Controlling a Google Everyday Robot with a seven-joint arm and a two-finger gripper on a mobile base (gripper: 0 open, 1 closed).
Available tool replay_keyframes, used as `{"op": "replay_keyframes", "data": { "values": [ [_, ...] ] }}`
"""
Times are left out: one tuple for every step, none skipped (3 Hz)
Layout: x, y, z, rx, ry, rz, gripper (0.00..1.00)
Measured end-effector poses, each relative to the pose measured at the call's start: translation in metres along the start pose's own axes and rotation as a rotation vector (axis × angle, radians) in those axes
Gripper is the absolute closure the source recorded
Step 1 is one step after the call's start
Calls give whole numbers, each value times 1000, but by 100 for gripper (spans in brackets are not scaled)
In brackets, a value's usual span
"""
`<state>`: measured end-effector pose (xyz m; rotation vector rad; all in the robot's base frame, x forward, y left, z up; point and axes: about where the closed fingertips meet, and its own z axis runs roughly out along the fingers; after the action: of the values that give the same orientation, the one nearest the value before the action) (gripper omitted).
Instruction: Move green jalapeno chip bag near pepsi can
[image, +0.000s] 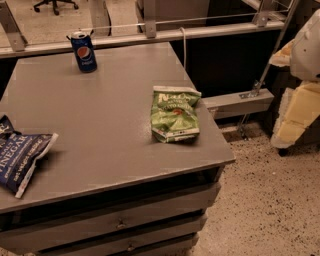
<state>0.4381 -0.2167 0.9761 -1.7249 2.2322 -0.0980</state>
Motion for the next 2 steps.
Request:
{"op": "replay_keyframes", "data": {
  "values": [
    [-6, -4, 9, 13, -12, -3, 0],
    [-28, -14, 37, -4, -64, 11, 0]
  ]
}}
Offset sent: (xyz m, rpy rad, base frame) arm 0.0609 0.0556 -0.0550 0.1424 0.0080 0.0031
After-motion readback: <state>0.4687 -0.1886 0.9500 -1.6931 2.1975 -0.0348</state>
